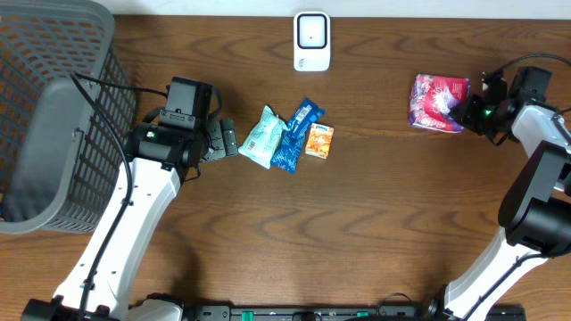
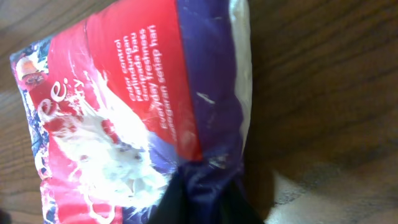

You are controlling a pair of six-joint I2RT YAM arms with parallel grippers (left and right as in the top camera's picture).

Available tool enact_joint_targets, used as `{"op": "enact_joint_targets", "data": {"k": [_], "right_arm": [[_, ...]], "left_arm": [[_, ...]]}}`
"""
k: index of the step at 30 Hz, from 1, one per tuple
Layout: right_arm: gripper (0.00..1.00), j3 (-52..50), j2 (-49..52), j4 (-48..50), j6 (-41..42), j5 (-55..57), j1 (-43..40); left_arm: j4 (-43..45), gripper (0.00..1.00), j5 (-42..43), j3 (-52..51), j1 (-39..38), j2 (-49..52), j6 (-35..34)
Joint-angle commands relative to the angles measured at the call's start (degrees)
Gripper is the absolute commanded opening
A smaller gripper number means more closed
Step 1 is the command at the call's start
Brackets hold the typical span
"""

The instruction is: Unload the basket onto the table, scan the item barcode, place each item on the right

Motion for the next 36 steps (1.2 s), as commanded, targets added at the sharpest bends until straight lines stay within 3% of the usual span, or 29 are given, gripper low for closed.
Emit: {"op": "enact_joint_targets", "data": {"k": [1, 5, 7, 13, 16, 19, 27, 31, 34, 36], "right_arm": [[0.01, 0.15, 0.37, -2.62, -2.14, 2.03, -0.28], [0.01, 1.7, -6.34, -6.21, -2.14, 6.03, 0.44], [0.01, 2.1, -10.95, -7.67, -2.14, 13.11, 1.92], [0.01, 2.08, -20.39, -9.97, -2.16, 51.15, 12.87], [0.01, 1.66, -19.02, -11.74, -2.12, 67.69, 20.61], [0.01, 0.13, -14.67, -12.22, -0.9, 75.28, 25.99], [0.03, -0.22, -1.99, -16.22, 3.48, 78.95, 38.07], [0.25, -0.2, 0.0, -16.22, 6.21, 74.34, 43.8], [0.29, 0.94, -1.49, -16.48, 8.57, 66.66, 45.77], [0.43, 2.67, -3.5, -16.76, 9.64, 59.78, 45.33]], "left_arm": [[-0.17, 0.98, -0.74, 0.44, 0.15, 0.26, -0.9], [-0.17, 0.98, -0.74, 0.44, 0.15, 0.26, -0.9], [-0.17, 0.98, -0.74, 0.44, 0.15, 0.26, -0.9], [-0.17, 0.98, -0.74, 0.44, 0.15, 0.26, -0.9], [-0.17, 0.98, -0.74, 0.44, 0.15, 0.26, -0.9], [-0.17, 0.98, -0.74, 0.44, 0.15, 0.26, -0.9], [-0.17, 0.98, -0.74, 0.44, 0.15, 0.26, -0.9], [-0.17, 0.98, -0.74, 0.44, 0.15, 0.26, -0.9], [-0.17, 0.98, -0.74, 0.44, 0.15, 0.26, -0.9], [-0.17, 0.98, -0.74, 0.44, 0.15, 0.26, -0.9]]}}
